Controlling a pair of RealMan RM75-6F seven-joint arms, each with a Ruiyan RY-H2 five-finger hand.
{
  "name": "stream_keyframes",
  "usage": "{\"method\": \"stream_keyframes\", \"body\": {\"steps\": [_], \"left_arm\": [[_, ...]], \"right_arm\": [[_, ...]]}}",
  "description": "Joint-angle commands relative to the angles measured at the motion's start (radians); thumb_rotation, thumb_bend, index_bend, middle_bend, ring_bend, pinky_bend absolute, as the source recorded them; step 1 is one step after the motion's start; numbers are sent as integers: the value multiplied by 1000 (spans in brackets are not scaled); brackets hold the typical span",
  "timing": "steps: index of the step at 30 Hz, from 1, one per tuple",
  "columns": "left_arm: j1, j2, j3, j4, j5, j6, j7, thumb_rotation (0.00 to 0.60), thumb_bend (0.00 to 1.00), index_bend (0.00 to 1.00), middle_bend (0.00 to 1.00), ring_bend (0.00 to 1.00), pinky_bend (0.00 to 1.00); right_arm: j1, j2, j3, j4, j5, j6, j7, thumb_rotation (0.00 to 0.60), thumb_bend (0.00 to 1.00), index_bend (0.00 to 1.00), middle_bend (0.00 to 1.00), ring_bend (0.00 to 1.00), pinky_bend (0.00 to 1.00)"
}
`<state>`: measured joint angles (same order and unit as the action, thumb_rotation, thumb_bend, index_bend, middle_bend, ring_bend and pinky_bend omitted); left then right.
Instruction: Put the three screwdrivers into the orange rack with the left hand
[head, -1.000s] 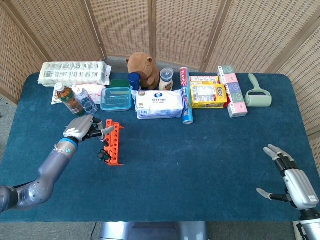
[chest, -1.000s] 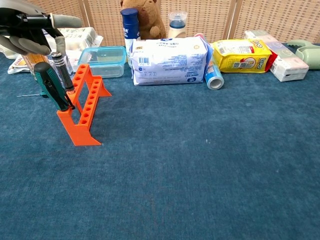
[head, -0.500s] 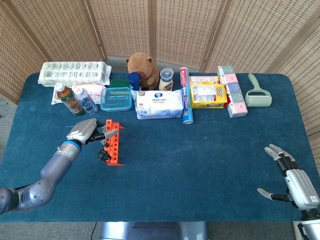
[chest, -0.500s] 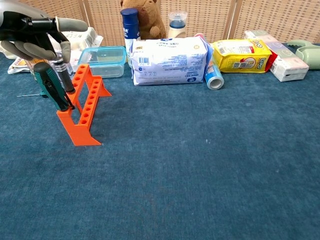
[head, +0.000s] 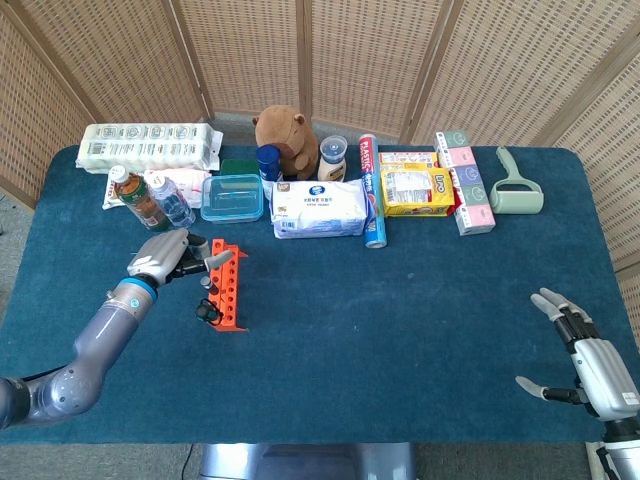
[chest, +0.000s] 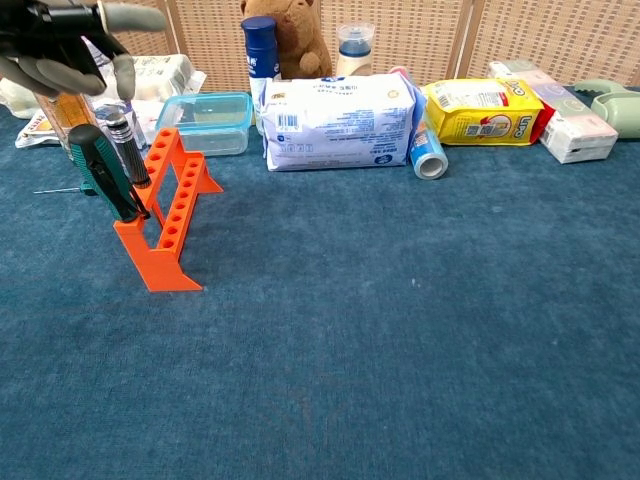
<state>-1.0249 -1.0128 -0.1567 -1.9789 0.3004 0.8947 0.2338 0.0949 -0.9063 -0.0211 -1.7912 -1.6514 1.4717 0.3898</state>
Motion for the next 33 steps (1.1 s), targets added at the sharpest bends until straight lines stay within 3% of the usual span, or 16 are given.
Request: {"method": "stream_keyframes", "body": {"steps": [1, 4, 5, 6, 7, 8, 10, 11, 18, 21, 24, 25, 27, 29, 33], "left_arm": [[46, 5, -14, 10, 78, 33, -40, 0, 0, 578, 971, 1000, 1000], [85, -2, 4, 39, 158, 76, -38, 0, 0, 578, 972, 1000, 1000], [102, -8, 11, 53, 184, 96, -38, 49, 0, 578, 972, 1000, 1000], [114, -14, 16, 65, 202, 114, -37, 109, 7, 578, 972, 1000, 1000], [125, -22, 25, 81, 221, 133, -30, 234, 31, 578, 972, 1000, 1000], [139, -34, 36, 101, 240, 156, -17, 401, 71, 578, 972, 1000, 1000], [162, -61, 55, 142, 269, 193, 4, 562, 146, 578, 972, 1000, 1000], [172, -73, 60, 158, 280, 201, 6, 599, 176, 578, 972, 1000, 1000], [221, -137, 75, 277, 303, 170, 2, 600, 202, 577, 995, 1000, 1000], [227, -168, 86, 333, 312, 154, 32, 600, 159, 564, 1000, 1000, 1000], [224, -181, 99, 367, 295, 118, 76, 600, 44, 316, 1000, 1000, 1000], [222, -186, 101, 375, 290, 114, 91, 600, 22, 191, 1000, 1000, 1000], [220, -198, 104, 391, 282, 109, 121, 600, 3, 48, 1000, 1000, 1000], [222, -208, 98, 399, 279, 103, 129, 600, 1, 0, 1000, 1000, 1000], [226, -213, 87, 405, 277, 88, 131, 600, 0, 0, 1000, 1000, 1000]], "right_arm": [[0, 0, 0, 0, -2, 1, 0, 600, 19, 70, 28, 0, 0], [-1, 1, -1, -1, -4, 3, 0, 600, 19, 70, 28, 0, 0], [-1, 1, -1, -1, -4, 3, 1, 600, 19, 70, 28, 0, 0], [-1, 1, -1, -1, -4, 2, 1, 600, 19, 70, 29, 0, 0], [0, 1, -1, -1, -4, 2, 0, 600, 19, 70, 29, 0, 0], [0, 0, -2, -2, -5, 1, -1, 600, 19, 70, 29, 0, 0], [0, 0, -2, -3, -8, 1, -5, 600, 20, 70, 28, 0, 0], [0, -1, -3, -4, -8, 1, -6, 600, 20, 70, 28, 0, 0], [3, -4, -6, -9, -11, -8, -20, 600, 19, 70, 28, 0, 0], [6, -6, -6, -10, -8, -17, -25, 600, 19, 70, 28, 0, 0], [9, -9, -6, -10, -3, -24, -30, 600, 19, 69, 28, 0, 0], [10, -10, -6, -10, -2, -26, -32, 600, 19, 68, 28, 0, 0], [13, -11, -6, -11, 3, -33, -35, 600, 19, 67, 29, 0, 0], [15, -12, -6, -11, 5, -38, -38, 600, 19, 67, 28, 0, 0], [17, -13, -6, -13, 6, -43, -43, 600, 19, 67, 29, 0, 0]]}}
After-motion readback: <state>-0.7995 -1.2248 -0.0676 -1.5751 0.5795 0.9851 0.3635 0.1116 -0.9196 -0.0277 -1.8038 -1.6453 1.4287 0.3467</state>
